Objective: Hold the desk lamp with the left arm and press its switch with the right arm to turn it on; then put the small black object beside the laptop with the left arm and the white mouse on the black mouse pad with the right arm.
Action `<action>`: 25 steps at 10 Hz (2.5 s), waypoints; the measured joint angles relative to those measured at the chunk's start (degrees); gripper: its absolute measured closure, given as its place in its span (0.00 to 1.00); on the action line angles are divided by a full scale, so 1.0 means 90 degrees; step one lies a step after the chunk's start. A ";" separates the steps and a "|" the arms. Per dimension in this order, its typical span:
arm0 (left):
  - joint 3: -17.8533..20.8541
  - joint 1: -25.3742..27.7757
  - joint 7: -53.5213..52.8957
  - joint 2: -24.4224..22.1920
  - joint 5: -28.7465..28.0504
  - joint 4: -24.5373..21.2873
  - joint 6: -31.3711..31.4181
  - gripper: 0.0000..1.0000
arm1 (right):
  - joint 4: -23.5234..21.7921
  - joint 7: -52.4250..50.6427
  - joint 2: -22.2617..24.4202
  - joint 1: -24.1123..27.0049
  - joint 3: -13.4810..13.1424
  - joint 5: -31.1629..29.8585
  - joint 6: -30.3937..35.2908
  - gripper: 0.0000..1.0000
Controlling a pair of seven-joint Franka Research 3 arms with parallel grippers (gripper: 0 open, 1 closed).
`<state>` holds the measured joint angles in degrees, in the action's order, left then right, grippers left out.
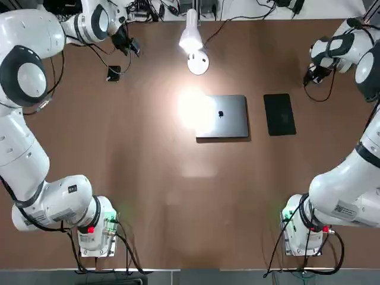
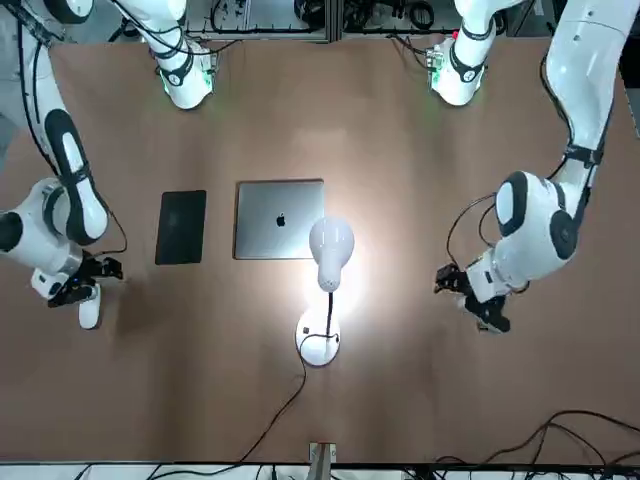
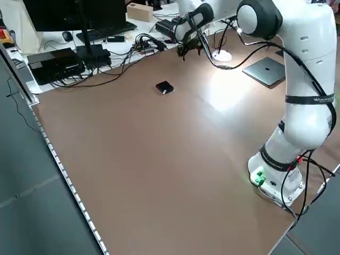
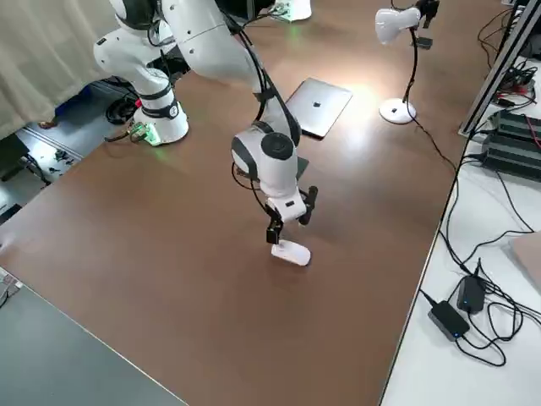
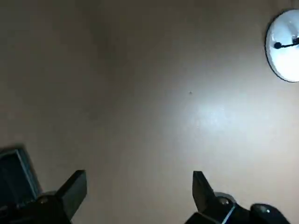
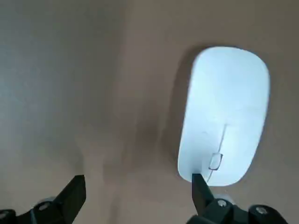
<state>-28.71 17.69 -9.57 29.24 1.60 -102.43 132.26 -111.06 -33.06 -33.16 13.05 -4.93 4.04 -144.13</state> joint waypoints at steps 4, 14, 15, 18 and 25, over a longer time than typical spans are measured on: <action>0.0204 0.0824 0.0426 0.0036 -0.0298 0.0010 -0.0701 0.00 | 0.0190 -0.0049 0.0192 -0.0003 0.0006 0.0000 0.0003 0.00; 0.1325 -0.0224 0.2529 0.1268 -0.1504 0.0669 0.0423 0.00 | 0.1690 0.0009 -0.1028 0.0145 -0.0037 0.0441 -0.0279 0.00; 0.1355 -0.0221 0.2529 0.1307 -0.1504 0.0671 0.0424 0.00 | 0.1706 0.0013 -0.1121 0.0177 -0.0048 0.0442 -0.0364 0.00; 0.1378 -0.0224 0.2529 0.1435 -0.1663 0.0672 0.0427 0.00 | 0.1724 0.0010 -0.1208 0.0301 -0.0054 0.0442 -0.0382 0.02; 0.1400 -0.0236 0.2529 0.1485 -0.1806 0.0684 0.0435 0.00 | 0.1853 0.0370 -0.0767 -0.0256 0.0036 0.0445 0.1536 0.39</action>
<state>-16.10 15.57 13.20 42.60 -14.65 -96.28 136.17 -94.39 -29.73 -40.06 10.75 -4.61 8.05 -130.30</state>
